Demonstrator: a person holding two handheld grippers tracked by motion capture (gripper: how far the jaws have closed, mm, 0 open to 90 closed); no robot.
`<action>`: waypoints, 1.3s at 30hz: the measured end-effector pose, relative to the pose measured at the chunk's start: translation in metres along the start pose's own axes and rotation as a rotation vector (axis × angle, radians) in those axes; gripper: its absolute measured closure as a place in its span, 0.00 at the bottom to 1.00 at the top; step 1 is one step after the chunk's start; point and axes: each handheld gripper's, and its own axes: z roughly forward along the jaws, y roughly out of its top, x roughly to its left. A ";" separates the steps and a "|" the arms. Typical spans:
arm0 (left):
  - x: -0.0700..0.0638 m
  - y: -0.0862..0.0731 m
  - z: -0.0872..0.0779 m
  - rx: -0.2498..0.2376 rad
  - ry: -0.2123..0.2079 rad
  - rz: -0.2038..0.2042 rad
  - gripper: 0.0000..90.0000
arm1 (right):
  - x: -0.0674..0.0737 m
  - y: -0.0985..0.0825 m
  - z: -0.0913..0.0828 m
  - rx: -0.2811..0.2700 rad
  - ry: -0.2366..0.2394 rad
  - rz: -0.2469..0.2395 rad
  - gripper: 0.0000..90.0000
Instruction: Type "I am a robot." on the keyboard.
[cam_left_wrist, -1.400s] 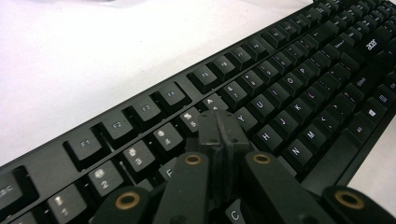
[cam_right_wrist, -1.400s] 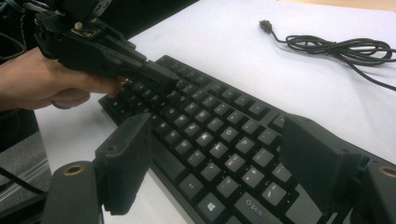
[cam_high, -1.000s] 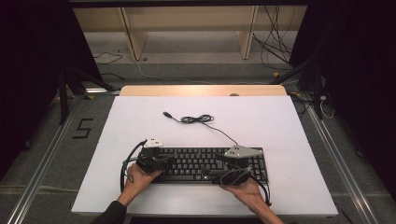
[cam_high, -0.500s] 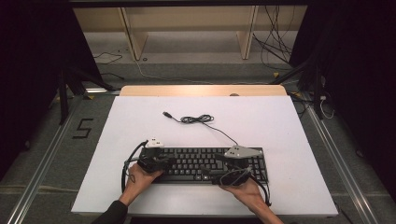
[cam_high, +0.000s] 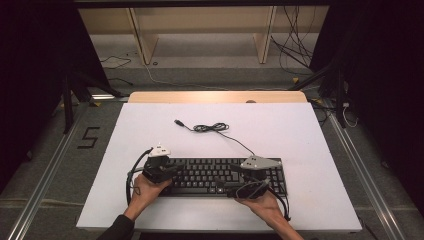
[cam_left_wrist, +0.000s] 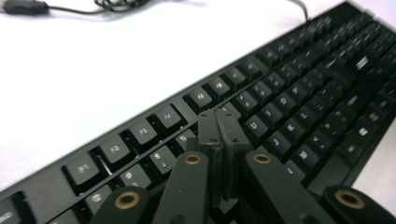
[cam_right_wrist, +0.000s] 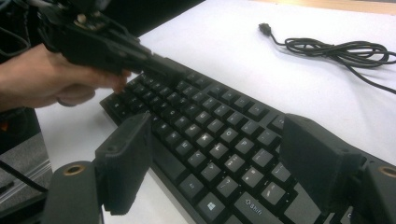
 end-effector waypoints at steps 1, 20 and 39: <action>0.001 0.000 -0.003 -0.008 -0.003 -0.007 0.96 | 0.000 0.000 0.000 0.000 0.002 0.001 0.30; 0.005 -0.015 -0.042 -0.165 -0.061 -0.077 0.46 | 0.001 -0.002 0.005 0.010 0.003 -0.010 0.30; 0.003 -0.027 -0.059 -0.226 -0.053 -0.083 0.30 | 0.001 0.000 0.009 0.017 0.006 -0.013 0.31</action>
